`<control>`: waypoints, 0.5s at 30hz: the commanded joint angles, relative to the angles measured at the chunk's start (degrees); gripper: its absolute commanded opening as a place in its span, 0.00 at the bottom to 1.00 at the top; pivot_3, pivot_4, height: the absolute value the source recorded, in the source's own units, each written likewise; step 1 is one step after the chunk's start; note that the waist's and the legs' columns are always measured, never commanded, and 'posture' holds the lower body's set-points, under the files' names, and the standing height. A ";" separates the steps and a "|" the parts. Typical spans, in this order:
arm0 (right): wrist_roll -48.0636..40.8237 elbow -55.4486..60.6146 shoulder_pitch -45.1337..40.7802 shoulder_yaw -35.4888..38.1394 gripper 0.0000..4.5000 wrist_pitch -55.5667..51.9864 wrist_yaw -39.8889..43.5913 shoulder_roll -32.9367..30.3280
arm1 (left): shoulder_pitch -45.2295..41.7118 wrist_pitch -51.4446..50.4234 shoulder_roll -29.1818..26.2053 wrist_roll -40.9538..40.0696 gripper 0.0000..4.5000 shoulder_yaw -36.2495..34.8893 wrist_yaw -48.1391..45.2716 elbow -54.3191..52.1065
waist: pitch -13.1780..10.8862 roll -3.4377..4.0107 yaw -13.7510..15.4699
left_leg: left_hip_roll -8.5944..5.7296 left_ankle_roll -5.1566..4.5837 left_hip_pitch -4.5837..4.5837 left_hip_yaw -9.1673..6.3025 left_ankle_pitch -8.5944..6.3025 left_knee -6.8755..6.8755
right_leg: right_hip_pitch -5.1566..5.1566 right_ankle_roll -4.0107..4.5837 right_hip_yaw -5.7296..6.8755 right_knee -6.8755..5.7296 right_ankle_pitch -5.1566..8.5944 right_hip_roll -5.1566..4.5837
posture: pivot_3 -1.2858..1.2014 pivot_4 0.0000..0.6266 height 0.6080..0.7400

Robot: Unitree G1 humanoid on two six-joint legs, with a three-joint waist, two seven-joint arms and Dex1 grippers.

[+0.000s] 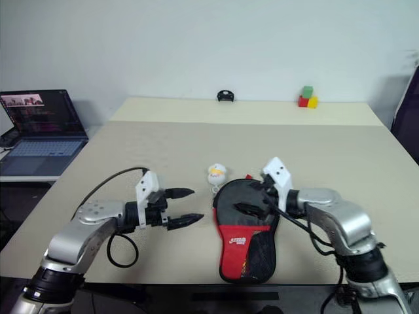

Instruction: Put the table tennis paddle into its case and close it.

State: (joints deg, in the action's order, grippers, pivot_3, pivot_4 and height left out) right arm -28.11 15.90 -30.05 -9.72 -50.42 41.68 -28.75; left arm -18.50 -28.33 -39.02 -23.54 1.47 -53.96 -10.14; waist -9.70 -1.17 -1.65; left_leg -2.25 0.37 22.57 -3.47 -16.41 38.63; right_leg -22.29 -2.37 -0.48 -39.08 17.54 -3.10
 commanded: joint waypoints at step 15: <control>18.79 -18.84 3.52 -11.68 0.99 19.17 0.06 2.91 | -5.96 -1.43 1.26 2.93 1.00 -1.70 6.76 5.67 | 0.07 -0.03 0.09 | -0.04 0.02 -0.12 -0.07 0.00 0.06 | 0.11 0.00 0.07 -0.03 -0.01 -0.01 | 0.52 0.24 1.00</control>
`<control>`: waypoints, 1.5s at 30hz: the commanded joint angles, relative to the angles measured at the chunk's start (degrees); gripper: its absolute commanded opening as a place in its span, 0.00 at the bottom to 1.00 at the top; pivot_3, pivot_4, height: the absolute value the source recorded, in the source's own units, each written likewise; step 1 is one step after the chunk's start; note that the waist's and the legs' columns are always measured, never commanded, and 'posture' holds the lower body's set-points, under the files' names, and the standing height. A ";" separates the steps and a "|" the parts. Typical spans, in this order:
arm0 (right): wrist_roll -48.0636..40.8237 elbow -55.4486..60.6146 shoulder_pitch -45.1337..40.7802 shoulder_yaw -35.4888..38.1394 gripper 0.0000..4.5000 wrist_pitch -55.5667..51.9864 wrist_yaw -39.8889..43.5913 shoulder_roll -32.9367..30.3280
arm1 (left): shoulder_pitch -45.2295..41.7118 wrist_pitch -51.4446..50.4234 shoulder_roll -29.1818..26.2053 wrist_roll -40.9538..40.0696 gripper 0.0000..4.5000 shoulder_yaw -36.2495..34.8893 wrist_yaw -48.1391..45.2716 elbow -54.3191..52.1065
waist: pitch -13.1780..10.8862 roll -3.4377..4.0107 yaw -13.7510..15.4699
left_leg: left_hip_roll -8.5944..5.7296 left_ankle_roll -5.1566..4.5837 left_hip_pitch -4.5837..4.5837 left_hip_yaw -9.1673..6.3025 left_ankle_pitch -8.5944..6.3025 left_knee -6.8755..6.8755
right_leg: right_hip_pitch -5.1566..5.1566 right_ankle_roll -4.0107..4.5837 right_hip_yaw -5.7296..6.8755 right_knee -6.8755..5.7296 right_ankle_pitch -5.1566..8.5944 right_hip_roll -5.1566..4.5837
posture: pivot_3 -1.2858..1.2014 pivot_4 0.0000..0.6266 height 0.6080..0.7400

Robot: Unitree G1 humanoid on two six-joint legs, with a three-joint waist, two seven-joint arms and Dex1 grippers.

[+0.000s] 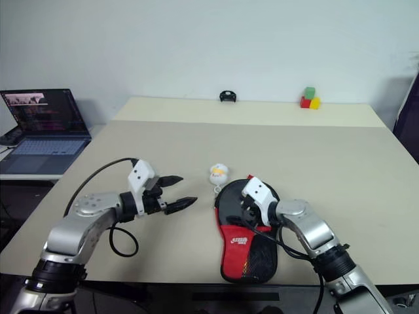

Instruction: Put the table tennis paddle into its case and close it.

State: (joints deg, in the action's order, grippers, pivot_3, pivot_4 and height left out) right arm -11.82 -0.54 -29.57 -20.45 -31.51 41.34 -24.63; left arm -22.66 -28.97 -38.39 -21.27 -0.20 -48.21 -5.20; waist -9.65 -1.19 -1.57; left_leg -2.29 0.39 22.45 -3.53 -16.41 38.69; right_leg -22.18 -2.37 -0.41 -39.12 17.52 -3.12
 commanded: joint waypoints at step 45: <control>5.60 0.82 4.65 2.51 1.00 -2.75 -5.70 4.14 | -41.60 20.06 25.24 22.76 0.46 6.74 0.81 73.23 | 0.15 -0.16 -0.08 | -0.07 -0.02 -0.43 -0.08 -0.01 0.04 | 0.42 -0.04 0.03 -0.01 -0.07 0.06 | 0.52 0.24 1.00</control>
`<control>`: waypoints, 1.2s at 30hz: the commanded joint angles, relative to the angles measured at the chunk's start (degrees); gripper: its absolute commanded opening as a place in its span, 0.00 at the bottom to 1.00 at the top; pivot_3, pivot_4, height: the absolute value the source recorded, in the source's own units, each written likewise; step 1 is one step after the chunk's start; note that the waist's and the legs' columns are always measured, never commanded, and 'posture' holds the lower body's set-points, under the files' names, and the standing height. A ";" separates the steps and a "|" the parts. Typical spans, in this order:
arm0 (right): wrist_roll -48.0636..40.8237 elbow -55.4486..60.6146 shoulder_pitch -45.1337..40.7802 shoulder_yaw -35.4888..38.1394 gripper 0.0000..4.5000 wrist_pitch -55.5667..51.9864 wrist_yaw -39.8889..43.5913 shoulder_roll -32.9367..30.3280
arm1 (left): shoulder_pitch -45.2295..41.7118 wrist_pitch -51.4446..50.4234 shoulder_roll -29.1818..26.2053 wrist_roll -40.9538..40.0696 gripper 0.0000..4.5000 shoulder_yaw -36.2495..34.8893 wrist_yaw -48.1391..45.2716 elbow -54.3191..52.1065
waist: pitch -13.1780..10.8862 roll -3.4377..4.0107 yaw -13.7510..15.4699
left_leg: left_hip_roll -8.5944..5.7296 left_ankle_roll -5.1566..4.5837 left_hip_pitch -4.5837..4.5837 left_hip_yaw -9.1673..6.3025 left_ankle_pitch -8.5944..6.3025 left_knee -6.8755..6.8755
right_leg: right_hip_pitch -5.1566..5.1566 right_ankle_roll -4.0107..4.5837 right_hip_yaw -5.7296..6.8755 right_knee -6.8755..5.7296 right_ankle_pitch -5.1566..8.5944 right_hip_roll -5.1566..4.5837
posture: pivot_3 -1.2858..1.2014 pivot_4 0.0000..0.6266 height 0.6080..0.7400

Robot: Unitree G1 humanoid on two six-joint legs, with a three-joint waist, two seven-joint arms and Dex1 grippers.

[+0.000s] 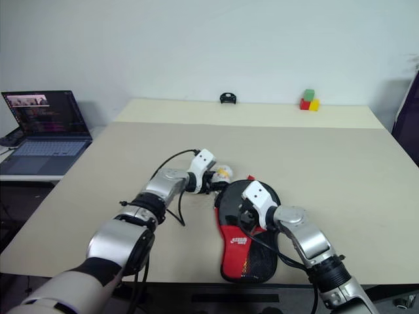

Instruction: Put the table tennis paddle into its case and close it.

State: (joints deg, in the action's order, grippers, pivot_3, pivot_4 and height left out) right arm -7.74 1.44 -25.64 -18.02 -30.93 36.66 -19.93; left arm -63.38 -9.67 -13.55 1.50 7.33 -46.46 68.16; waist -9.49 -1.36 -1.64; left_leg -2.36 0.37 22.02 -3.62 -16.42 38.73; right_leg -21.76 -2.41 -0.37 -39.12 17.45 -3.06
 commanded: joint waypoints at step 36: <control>3.01 -8.52 6.34 1.03 1.00 -11.99 -3.94 -2.78 | -11.32 10.73 9.50 9.23 0.03 -0.41 15.55 8.40 | 0.65 0.11 1.62 | -0.17 -0.02 -0.26 -0.45 0.01 0.09 | 0.56 -0.19 0.88 0.14 -0.10 -0.02 | 0.52 0.24 1.00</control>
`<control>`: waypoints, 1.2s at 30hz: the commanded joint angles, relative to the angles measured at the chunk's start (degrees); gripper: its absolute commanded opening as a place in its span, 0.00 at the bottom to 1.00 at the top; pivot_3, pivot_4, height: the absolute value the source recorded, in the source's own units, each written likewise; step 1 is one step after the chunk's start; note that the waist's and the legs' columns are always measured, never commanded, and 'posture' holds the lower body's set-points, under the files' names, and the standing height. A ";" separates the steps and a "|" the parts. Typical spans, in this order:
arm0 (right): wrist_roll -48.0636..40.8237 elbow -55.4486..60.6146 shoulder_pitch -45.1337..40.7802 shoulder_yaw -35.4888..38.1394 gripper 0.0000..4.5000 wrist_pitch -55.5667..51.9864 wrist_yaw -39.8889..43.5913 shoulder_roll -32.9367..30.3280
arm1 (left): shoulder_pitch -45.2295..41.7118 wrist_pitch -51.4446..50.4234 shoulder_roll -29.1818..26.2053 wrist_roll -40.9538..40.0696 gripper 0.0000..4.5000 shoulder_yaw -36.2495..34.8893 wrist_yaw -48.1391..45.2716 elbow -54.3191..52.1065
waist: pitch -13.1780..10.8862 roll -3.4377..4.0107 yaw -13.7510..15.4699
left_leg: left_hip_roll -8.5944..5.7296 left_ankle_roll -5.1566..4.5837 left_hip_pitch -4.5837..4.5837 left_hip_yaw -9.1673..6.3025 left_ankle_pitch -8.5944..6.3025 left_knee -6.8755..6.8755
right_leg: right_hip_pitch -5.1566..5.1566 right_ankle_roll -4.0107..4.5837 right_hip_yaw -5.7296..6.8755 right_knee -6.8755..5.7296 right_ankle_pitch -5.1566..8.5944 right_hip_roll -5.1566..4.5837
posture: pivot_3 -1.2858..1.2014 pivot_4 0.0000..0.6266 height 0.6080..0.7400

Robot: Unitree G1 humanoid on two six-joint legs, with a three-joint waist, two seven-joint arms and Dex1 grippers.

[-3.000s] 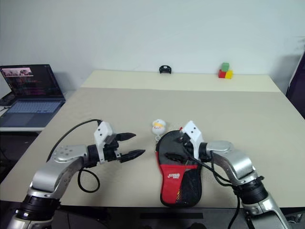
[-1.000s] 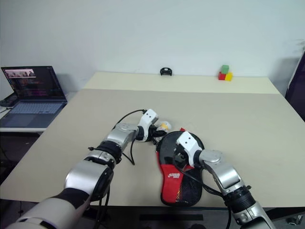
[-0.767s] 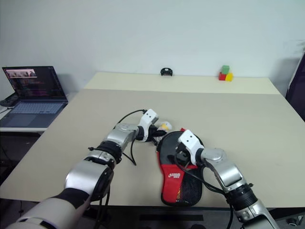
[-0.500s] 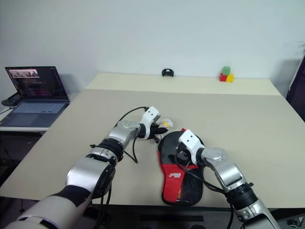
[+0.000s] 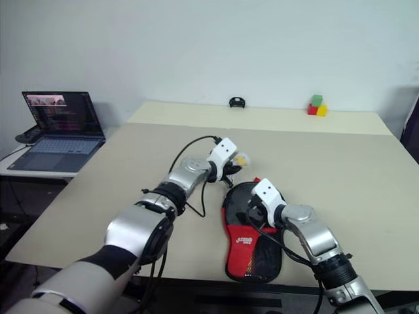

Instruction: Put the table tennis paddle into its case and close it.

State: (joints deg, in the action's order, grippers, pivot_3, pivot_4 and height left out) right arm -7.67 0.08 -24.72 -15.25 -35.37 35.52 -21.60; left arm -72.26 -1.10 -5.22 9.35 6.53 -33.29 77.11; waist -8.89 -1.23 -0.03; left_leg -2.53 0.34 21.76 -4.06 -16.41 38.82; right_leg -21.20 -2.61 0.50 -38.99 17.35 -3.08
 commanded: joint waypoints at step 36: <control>1.08 2.92 14.38 0.09 1.00 -14.22 -13.89 4.55 | -7.34 3.99 16.66 11.61 0.03 3.05 13.36 2.02 | 0.30 -0.15 0.92 | -0.09 -0.01 -0.04 -0.20 0.01 -0.06 | 0.06 -0.08 0.20 0.16 0.05 -0.02 | 0.52 0.24 1.00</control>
State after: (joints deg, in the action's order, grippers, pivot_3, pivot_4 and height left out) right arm -7.85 10.31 -16.15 -12.54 -40.87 22.30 -16.25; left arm -78.36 1.69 8.77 20.68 9.23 -18.70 81.42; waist -8.58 -1.37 0.89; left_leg -2.62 0.34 21.72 -4.26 -16.40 38.76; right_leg -21.13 -2.69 0.71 -38.83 17.40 -3.11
